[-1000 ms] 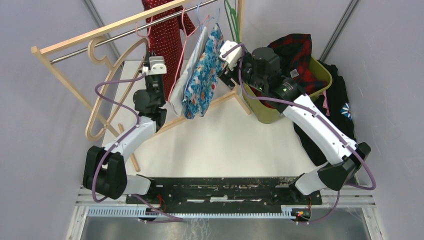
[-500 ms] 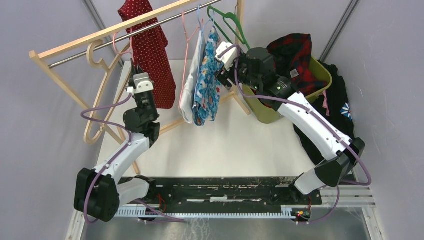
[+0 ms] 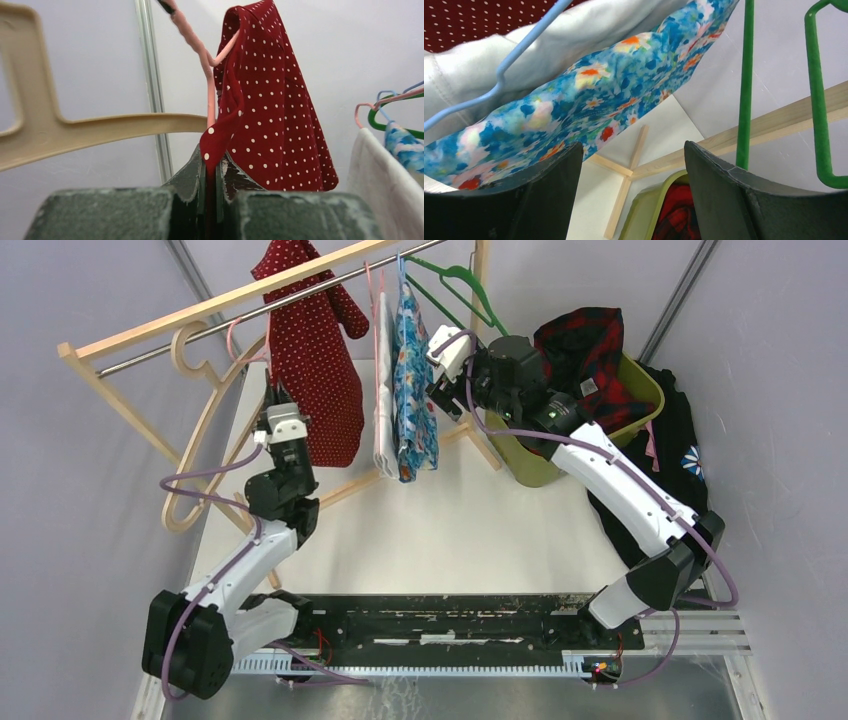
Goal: Remove the skirt from the hanger
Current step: Pick up the hanger from the clothesline.
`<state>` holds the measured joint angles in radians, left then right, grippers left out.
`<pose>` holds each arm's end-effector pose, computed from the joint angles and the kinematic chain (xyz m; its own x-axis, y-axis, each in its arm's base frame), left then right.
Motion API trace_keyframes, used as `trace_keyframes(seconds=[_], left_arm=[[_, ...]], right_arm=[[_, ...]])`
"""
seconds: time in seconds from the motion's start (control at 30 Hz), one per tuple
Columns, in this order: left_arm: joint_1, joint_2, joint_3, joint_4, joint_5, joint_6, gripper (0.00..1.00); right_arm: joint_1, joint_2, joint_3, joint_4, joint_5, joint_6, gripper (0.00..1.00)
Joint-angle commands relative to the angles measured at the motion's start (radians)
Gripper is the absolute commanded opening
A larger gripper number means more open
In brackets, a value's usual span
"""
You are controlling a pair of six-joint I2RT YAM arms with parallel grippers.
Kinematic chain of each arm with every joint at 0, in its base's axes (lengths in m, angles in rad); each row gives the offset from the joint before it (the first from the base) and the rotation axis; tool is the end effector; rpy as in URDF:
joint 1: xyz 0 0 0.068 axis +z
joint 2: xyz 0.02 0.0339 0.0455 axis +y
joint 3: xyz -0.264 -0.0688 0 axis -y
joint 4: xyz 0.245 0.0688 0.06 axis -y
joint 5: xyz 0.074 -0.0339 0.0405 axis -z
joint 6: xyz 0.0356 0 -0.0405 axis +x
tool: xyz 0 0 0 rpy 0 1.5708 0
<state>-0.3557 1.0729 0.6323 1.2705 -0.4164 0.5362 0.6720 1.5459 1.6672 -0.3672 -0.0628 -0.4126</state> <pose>0.2047 -0.0607 0.3739 0.6266 0.2656 -0.7327 -0.2996 0.9500 0.0883 0.2769 0.2231 0.4400 0.0937 -0.4368 -0.8946 -0.6892 0.6200 -0.3749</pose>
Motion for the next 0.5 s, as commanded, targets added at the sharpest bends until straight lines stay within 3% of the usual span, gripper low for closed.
trace_keyframes(seconds=[0.0, 0.27, 0.47], left_arm=[[-0.008, -0.084, -0.003, 0.097, 0.052, -0.036, 0.03], [-0.014, -0.163, -0.005, 0.038, 0.122, -0.063, 0.03], [-0.014, -0.242, -0.016, -0.182, 0.221, -0.148, 0.03]], right_arm=[[-0.003, 0.001, 0.008, 0.043, -0.003, 0.007, 0.80], [-0.002, 0.007, 0.019, 0.034, -0.013, 0.018, 0.80], [-0.001, 0.005, 0.024, 0.019, -0.016, 0.025, 0.80]])
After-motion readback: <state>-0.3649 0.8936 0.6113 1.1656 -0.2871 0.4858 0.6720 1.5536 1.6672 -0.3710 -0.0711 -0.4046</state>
